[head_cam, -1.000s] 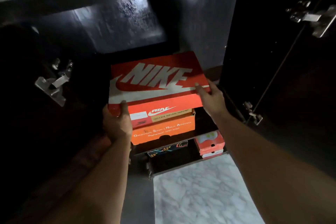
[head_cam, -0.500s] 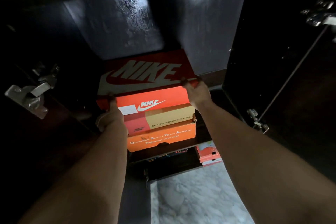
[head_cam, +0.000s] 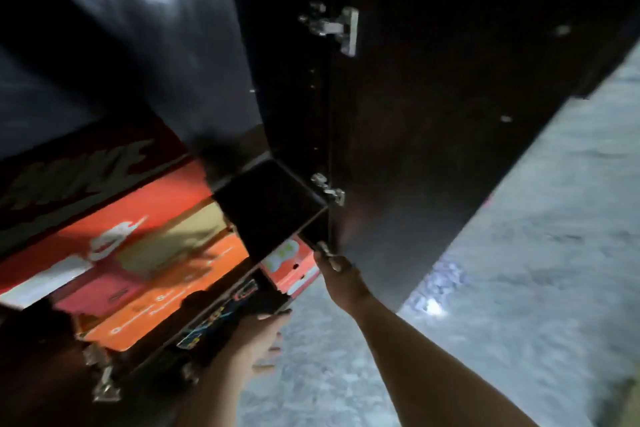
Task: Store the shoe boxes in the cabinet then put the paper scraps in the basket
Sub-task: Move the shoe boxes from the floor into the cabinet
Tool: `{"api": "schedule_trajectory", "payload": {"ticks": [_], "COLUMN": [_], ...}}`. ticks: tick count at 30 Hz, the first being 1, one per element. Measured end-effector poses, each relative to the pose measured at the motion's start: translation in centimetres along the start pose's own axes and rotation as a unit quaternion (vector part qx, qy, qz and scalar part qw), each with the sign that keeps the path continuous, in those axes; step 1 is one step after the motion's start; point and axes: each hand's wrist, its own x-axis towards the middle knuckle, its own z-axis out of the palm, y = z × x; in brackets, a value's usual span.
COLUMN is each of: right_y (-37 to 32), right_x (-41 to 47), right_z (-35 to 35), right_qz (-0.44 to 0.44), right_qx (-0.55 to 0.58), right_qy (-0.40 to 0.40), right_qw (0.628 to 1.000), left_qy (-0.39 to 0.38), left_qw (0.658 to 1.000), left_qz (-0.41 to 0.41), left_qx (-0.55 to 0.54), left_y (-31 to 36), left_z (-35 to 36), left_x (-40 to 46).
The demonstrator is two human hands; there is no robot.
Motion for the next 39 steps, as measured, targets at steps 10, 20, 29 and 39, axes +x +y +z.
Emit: {"api": "schedule_trajectory", "payload": {"ticks": [10, 20, 29, 39], "right_y": [29.5, 52.2, 70.8, 80.0], "right_x": [-7.7, -11.1, -12.1, -10.7], "right_z": [-21.7, -42.9, -54.8, -53.3], "right_qz": [0.280, 0.370, 0.419, 0.328], "right_qx": [0.057, 0.188, 0.212, 0.331], "right_qy": [0.213, 0.376, 0.488, 0.490], "right_qw": [0.934, 0.828, 0.736, 0.736], "left_qy": [-0.122, -0.273, -0.349, -0.374], "left_qw": [0.944, 0.814, 0.748, 0.829], "left_qz": [0.046, 0.120, 0.174, 0.131], "left_qx": [0.304, 0.498, 0.536, 0.394], "left_y": [-1.4, -5.9, -13.9, -20.9], "left_z": [25.4, 61.1, 86.6, 93.7], "left_x": [-1.2, 0.0, 1.8, 5.5]}}
